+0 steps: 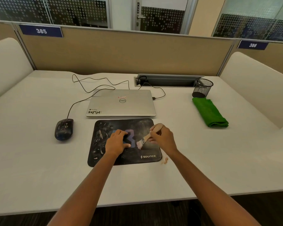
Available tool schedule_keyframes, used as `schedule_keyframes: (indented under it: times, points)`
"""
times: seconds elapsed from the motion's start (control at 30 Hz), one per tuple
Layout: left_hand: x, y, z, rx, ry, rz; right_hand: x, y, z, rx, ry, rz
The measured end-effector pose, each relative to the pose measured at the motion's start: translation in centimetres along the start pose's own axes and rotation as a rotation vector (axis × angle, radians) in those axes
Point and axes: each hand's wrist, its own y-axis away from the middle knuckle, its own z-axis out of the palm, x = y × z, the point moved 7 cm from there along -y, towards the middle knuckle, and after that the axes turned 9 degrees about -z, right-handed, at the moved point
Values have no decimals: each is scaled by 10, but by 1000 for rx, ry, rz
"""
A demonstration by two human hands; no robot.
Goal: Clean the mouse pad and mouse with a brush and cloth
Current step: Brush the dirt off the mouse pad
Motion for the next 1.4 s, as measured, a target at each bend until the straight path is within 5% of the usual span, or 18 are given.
schedule_keyframes:
  times: [0.27,0.5,0.77,0.93,1.4]
  points:
    - [0,0,0,-9,6,-3,-7,-12,-51,174,319,-156]
    - [0,0,0,-24,7,-8,4,-6,-8,54,19,-28]
    - [1,-2,0,-35,12,-18,-3,-24,-53,161,239,-156]
    - [5,-9,0,-82,-58,-30,-9,-39,-54,245,143,-175]
    - [31,-34,21,-248,-242,7,-9,-88,-14,66,423,-182]
